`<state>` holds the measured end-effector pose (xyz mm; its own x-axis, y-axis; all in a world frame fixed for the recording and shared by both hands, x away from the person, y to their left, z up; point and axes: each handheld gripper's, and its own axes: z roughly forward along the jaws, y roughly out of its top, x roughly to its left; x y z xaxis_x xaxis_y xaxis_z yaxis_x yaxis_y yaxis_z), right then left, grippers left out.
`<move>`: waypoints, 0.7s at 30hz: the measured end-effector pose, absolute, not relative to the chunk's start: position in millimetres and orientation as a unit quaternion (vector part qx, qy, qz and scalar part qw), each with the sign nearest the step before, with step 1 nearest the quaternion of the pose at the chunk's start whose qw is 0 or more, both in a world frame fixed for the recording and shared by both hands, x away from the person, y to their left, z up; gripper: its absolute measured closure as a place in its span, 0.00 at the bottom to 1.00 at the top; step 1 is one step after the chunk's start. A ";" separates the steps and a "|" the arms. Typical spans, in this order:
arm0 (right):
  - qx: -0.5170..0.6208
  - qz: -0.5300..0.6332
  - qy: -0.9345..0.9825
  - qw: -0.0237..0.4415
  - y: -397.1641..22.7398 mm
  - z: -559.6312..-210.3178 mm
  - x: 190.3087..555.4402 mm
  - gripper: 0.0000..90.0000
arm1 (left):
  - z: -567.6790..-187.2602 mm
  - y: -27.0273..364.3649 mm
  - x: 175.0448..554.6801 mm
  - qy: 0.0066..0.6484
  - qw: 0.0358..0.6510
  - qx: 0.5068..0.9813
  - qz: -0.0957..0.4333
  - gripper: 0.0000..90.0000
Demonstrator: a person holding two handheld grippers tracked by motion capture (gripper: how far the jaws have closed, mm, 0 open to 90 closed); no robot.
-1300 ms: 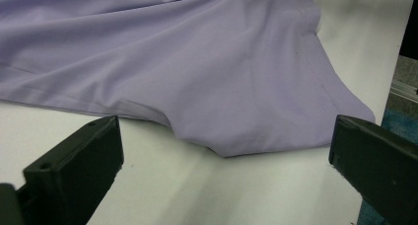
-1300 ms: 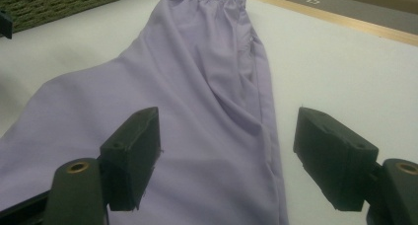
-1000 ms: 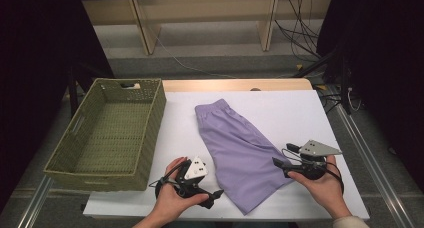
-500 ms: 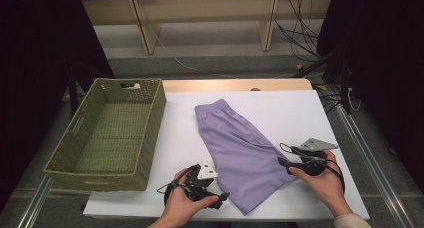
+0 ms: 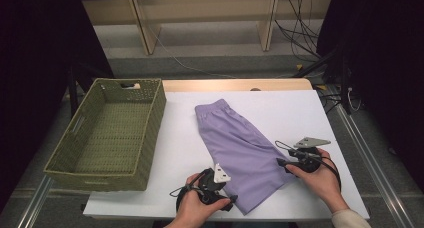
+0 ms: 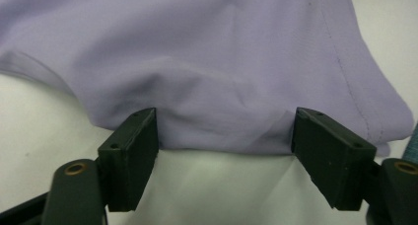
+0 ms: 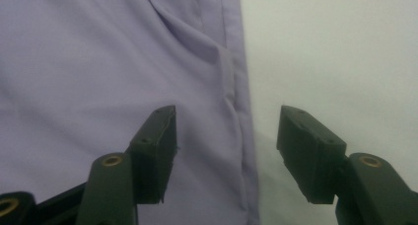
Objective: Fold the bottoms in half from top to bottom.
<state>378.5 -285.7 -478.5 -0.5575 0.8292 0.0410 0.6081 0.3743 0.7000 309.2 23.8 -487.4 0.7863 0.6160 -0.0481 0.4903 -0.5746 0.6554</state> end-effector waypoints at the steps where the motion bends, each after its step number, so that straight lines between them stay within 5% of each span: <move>1: 0.442 0.339 0.815 0.159 -285.3 -479.3 379.2 0.48 | -487.5 22.8 309.0 0.310 0.340 0.883 0.097 0.31; 9: 0.435 0.312 0.829 0.160 -279.8 -482.1 380.1 0.60 | -483.8 13.7 306.4 0.288 0.336 0.892 0.096 0.55; 21: 0.442 0.294 0.837 0.130 -275.0 -477.5 385.2 0.94 | -481.4 3.9 304.3 0.272 0.331 0.899 0.087 0.88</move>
